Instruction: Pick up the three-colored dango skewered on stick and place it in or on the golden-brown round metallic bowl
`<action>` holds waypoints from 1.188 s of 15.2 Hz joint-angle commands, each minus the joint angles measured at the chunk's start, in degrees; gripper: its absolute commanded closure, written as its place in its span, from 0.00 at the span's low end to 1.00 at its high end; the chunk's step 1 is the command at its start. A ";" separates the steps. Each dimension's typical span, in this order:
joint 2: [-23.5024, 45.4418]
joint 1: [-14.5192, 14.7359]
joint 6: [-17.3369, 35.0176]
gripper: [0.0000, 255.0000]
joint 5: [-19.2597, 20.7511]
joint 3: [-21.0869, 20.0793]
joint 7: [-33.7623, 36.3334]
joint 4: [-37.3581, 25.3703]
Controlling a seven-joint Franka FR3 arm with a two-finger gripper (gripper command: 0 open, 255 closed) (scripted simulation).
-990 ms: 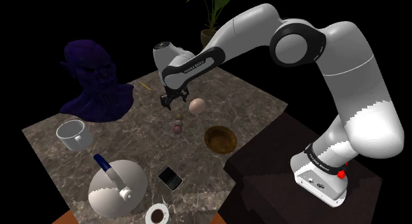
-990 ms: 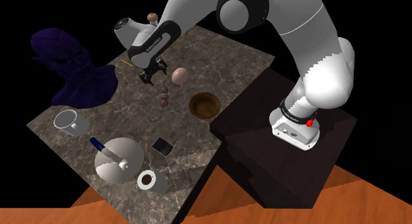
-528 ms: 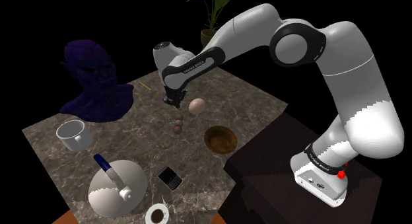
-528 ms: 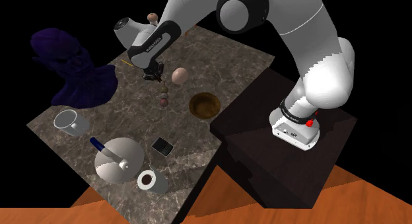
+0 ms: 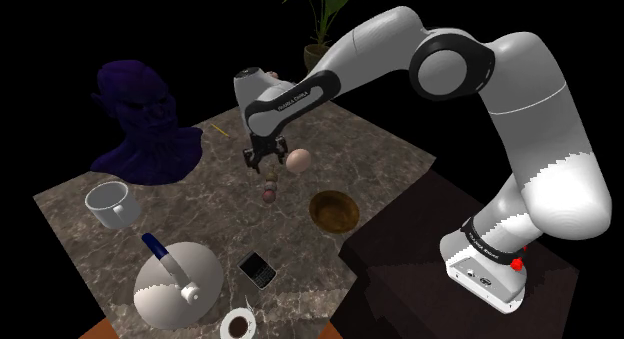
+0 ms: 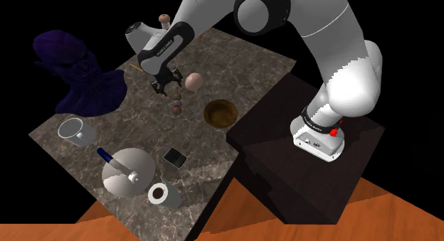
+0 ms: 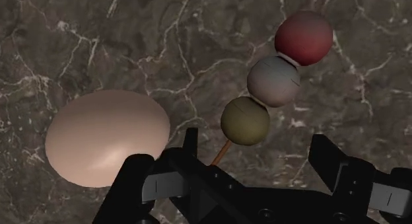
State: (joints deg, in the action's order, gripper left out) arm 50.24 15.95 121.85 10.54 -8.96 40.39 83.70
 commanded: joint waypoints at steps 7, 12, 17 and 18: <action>2.91 -0.40 0.84 0.00 -6.29 -1.33 7.84 0.66; 4.34 -0.22 2.76 0.00 -6.12 -1.17 7.93 1.15; 4.35 -0.22 2.76 0.00 -6.12 -1.17 7.93 1.14; 4.34 -0.22 2.75 0.00 -6.13 -1.17 7.93 1.15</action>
State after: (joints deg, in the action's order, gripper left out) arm 54.58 15.73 124.61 4.41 -10.13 48.32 84.85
